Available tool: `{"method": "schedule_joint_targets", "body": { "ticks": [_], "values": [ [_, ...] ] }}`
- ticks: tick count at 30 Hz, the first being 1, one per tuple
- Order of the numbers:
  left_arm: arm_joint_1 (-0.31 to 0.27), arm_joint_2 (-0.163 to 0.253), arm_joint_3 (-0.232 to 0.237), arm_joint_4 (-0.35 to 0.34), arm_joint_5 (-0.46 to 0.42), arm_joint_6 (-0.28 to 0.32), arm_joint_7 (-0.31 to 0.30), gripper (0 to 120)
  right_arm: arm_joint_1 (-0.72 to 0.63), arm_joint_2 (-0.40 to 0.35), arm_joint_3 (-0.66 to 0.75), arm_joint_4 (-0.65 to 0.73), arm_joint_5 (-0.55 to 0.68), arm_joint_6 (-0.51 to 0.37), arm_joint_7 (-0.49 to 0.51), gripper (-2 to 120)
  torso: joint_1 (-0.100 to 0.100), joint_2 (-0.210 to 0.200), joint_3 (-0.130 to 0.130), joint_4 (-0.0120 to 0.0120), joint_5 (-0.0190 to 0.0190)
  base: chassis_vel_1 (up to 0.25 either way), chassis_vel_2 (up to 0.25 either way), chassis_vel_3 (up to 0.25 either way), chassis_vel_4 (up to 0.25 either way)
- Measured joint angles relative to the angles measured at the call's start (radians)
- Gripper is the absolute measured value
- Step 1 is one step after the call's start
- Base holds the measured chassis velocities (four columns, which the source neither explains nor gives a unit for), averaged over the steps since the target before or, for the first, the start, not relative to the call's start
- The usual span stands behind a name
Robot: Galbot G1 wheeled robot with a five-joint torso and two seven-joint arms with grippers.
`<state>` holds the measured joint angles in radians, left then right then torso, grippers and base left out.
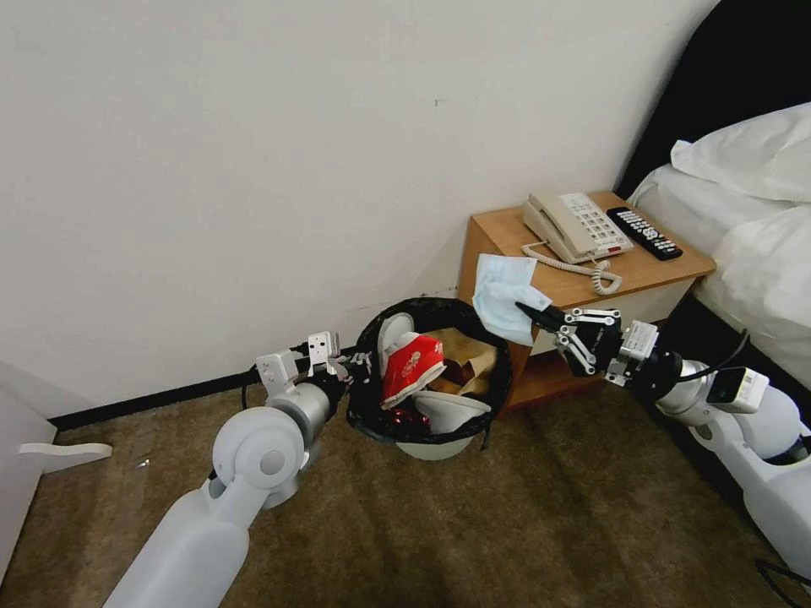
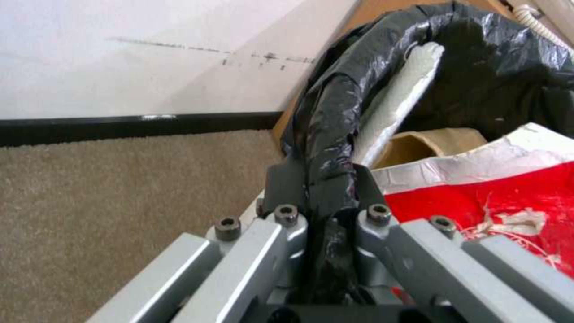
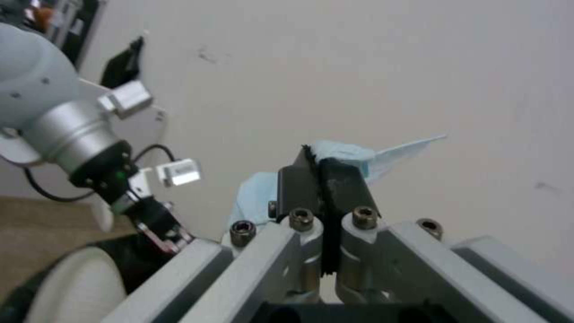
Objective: Pick up the trash bin, then pick up the garbage from the floor and place it into the trash bin.
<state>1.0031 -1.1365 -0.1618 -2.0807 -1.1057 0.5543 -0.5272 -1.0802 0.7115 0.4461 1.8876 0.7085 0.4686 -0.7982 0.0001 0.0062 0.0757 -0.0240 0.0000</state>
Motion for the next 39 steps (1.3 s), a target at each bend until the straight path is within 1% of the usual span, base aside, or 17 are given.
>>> {"method": "schedule_joint_targets", "body": {
  "ticks": [6,13,25,33,36,38,39],
  "values": [
    [-0.005,-0.004,0.001,0.005,0.002,0.000,0.001,4,0.075,0.010,-0.104,-0.017,0.018,-0.007,-0.005,0,0.000,0.000,0.000,0.0001,0.0000,0.000,0.000,0.000,0.000],
    [-0.008,-0.007,-0.001,0.015,0.002,0.000,0.004,4,0.109,0.031,-0.168,-0.033,0.018,-0.009,-0.007,0,0.000,0.000,0.000,0.0002,0.0000,0.000,0.000,0.000,0.000],
    [-0.019,-0.010,-0.003,0.027,0.002,0.000,0.008,4,0.069,0.040,-0.171,-0.053,-0.010,0.001,-0.033,0,0.000,0.000,0.000,0.0000,0.0000,0.000,0.000,0.000,0.000],
    [-0.018,-0.008,-0.007,0.027,0.002,-0.001,0.008,4,0.066,0.042,-0.168,-0.051,-0.015,0.002,-0.032,0,0.000,0.000,0.000,0.0001,0.0000,0.000,0.000,0.000,0.000],
    [-0.016,-0.007,-0.009,0.024,0.002,-0.001,0.008,4,0.065,0.041,-0.167,-0.047,-0.022,0.003,-0.017,0,0.000,0.000,0.000,0.0001,-0.0001,0.000,0.000,0.000,0.000],
    [-0.015,-0.006,-0.009,0.022,0.002,-0.001,0.008,4,0.064,0.040,-0.166,-0.044,-0.027,0.004,-0.002,1,0.000,0.000,0.000,0.0001,-0.0001,0.000,0.000,0.000,0.000],
    [-0.015,-0.006,-0.009,0.021,0.002,-0.002,0.008,4,0.064,0.040,-0.165,-0.042,-0.030,0.004,0.005,5,0.000,0.000,0.000,0.0001,0.0000,0.000,0.000,0.000,0.000]
  ]
}}
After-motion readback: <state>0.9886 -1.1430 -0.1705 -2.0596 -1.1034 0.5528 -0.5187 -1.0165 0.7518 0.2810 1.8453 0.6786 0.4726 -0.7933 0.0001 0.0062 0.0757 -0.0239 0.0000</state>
